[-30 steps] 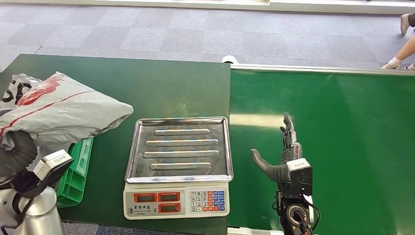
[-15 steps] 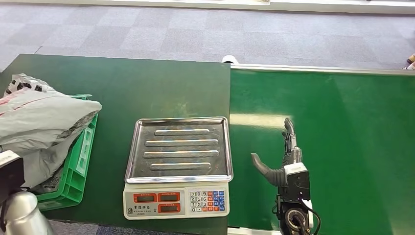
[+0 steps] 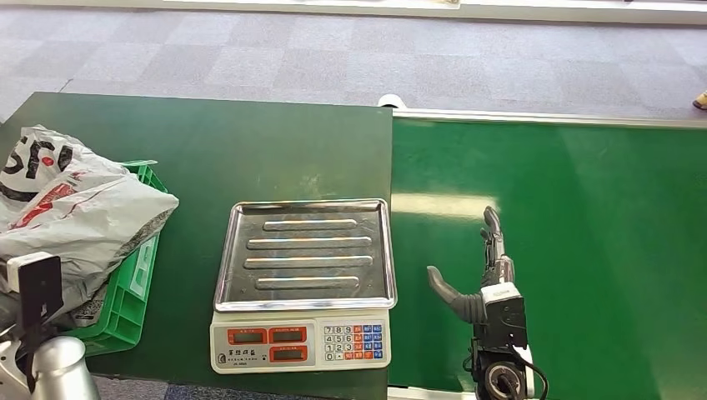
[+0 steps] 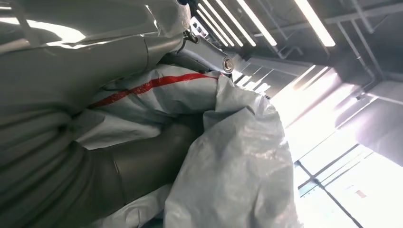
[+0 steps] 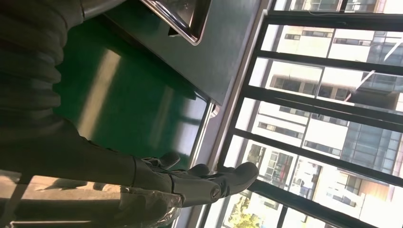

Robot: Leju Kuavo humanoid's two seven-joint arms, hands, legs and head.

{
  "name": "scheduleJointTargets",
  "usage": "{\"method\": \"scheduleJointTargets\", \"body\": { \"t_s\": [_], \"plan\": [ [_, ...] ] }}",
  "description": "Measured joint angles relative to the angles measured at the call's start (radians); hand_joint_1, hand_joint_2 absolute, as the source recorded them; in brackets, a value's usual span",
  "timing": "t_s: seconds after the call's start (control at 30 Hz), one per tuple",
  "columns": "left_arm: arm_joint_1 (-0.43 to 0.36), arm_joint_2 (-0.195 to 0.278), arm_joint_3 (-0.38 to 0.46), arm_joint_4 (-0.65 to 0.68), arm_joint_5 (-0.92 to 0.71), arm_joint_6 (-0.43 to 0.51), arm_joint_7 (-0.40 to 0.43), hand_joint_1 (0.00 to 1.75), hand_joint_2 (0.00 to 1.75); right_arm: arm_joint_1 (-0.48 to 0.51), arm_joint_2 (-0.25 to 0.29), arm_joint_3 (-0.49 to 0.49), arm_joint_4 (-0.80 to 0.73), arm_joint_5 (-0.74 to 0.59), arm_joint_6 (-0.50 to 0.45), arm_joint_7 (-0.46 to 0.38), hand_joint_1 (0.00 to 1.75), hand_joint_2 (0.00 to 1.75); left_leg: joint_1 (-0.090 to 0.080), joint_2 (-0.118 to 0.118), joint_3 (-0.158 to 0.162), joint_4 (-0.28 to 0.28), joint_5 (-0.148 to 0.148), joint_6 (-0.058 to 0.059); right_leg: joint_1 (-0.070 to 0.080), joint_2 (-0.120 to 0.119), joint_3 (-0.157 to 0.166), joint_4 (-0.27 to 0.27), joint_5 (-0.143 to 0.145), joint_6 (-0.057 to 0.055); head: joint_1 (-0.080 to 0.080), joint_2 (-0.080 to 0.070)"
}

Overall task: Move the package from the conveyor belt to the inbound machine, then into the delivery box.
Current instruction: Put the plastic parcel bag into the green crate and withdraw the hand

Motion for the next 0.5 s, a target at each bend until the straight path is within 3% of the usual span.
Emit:
{"method": "scheduleJointTargets", "body": {
  "t_s": [0.13, 0.27, 0.4, 0.5],
  "plan": [
    [-0.003, 0.023, 0.028, 0.056, 0.029, 0.000, -0.001, 1.75, 1.75, -0.002, 0.001, 0.001, 0.000, 0.007, 0.013, 0.001, 0.00, 1.75, 0.000, 0.000, 0.000, 0.000, 0.000, 0.000, 0.000, 0.000, 0.000, 0.000, 0.000, 0.000, 0.000, 0.000],
    [0.000, 0.051, 0.032, 0.102, 0.024, -0.001, 0.057, 0.05, 1.75, -0.004, 0.002, 0.003, 0.000, 0.021, 0.023, 0.004, 0.00, 1.75, 0.000, 0.000, 0.000, 0.000, 0.000, 0.000, 0.000, 0.000, 0.000, 0.001, 0.000, 0.000, 0.000, 0.000],
    [0.018, 0.090, -0.019, 0.144, 0.065, -0.026, 0.160, 0.00, 1.75, -0.010, 0.004, 0.006, 0.000, 0.051, 0.032, 0.015, 0.00, 1.75, 0.000, 0.000, 0.001, 0.000, 0.000, 0.000, 0.000, 0.000, 0.000, 0.001, 0.000, 0.000, 0.000, 0.000],
    [0.036, 0.099, -0.058, 0.135, 0.129, -0.009, 0.090, 0.00, 1.75, -0.019, 0.004, 0.009, 0.000, 0.059, 0.037, 0.021, 0.00, 1.75, 0.000, 0.000, 0.000, 0.000, 0.000, 0.000, 0.000, 0.000, 0.001, 0.001, 0.000, 0.000, 0.000, 0.000]
  ]
}}
